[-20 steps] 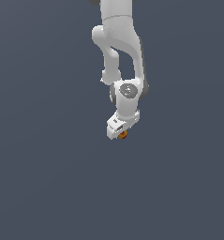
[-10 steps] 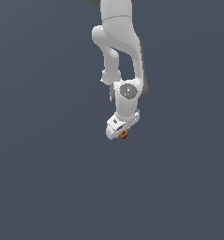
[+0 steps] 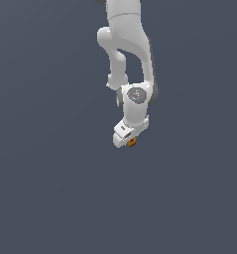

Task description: Pick up the object and move it to a goal position.

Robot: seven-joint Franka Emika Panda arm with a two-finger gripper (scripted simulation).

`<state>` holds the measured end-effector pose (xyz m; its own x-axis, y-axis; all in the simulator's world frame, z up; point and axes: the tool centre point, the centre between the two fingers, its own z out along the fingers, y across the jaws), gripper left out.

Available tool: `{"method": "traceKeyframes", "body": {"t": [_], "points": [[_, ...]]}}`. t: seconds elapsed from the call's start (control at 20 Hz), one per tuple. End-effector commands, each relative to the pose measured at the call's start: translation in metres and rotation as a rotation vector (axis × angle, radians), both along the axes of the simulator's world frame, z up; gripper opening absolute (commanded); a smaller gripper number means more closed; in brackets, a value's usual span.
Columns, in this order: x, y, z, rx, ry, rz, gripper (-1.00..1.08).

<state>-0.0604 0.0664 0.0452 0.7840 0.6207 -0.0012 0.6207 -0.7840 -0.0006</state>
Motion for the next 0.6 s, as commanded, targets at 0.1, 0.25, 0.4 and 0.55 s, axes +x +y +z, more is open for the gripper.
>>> {"method": "traceKeyframes", "body": {"t": [0.1, 0.25, 0.4, 0.55], "points": [[0.011, 0.005, 0.019, 0.001, -0.002, 0.000, -1.00], [0.020, 0.010, 0.037, 0.001, -0.002, 0.001, -1.00], [0.033, 0.015, 0.058, 0.002, -0.001, 0.001, -1.00], [0.046, 0.021, 0.082, 0.002, -0.001, 0.001, -1.00]]}}
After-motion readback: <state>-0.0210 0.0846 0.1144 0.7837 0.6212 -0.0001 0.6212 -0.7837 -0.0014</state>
